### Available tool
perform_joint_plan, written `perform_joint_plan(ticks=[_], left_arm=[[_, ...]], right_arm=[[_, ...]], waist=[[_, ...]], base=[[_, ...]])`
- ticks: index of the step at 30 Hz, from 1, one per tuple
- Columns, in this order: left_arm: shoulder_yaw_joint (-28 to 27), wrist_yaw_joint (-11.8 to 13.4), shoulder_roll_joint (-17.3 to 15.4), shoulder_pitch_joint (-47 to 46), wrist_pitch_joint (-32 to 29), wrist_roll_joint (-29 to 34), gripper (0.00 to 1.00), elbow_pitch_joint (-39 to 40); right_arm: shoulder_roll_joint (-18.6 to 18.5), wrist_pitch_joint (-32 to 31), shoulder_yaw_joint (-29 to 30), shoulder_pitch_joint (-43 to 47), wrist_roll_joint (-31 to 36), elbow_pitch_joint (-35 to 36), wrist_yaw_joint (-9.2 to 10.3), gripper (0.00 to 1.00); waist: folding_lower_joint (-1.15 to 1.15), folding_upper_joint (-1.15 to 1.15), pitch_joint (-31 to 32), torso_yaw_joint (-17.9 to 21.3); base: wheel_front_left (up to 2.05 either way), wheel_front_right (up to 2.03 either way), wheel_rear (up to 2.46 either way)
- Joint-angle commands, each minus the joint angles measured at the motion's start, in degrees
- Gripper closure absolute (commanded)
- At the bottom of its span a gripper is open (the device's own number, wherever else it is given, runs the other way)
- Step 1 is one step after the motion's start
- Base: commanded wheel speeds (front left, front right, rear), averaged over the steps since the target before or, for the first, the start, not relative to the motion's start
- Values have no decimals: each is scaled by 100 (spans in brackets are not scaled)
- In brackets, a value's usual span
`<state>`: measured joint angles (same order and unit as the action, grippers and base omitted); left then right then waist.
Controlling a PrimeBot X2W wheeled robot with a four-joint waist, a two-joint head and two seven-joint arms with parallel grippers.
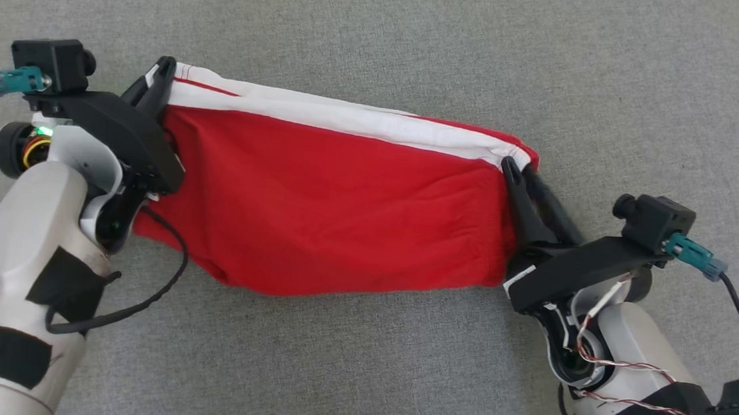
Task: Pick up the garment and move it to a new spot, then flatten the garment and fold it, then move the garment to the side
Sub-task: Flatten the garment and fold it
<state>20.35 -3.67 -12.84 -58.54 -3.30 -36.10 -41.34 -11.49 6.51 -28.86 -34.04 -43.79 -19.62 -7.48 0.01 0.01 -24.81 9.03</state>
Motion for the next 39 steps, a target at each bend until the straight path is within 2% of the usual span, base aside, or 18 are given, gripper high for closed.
perform_joint_plan(ticks=[1,4,8,12,13,17,27,29,39], left_arm=[[60,26,4,-57,204,116,0,-75],[124,112,6,39,474,259,0,-22],[143,350,-49,293,930,426,0,249],[146,628,-104,695,1329,589,0,769],[146,628,-104,695,1329,589,0,769],[127,951,-173,1276,1542,682,0,1503],[147,1819,-451,2850,1718,1135,0,3307],[202,2079,-508,3343,1758,1320,0,3745],[381,2509,-581,4303,1568,1412,0,4319]], right_arm=[[-126,128,-80,17,-86,-25,-2,0],[-248,277,-140,137,-38,24,-2,0],[-437,494,-128,336,248,191,-2,0],[-589,626,69,619,777,376,-2,0],[-589,626,69,619,777,376,-2,0],[-583,705,381,938,1293,686,-2,0],[-373,628,1149,1731,2405,1584,-2,0],[-300,528,1313,2011,2644,1786,-2,0],[-140,269,1506,2728,2853,2123,-2,0]], waist=[[-1,-1,39,-42],[-1,-1,102,-94],[-1,-1,194,-175],[-1,-1,301,-295],[-1,-1,301,-295],[-1,-1,409,-427],[-1,-1,662,-682],[-1,-1,811,-733],[-1,-1,1306,-762]], base=[[0,0,0],[0,0,0],[0,0,0],[0,0,0],[0,0,0],[0,0,0],[0,0,0],[0,0,0],[0,0,0]])
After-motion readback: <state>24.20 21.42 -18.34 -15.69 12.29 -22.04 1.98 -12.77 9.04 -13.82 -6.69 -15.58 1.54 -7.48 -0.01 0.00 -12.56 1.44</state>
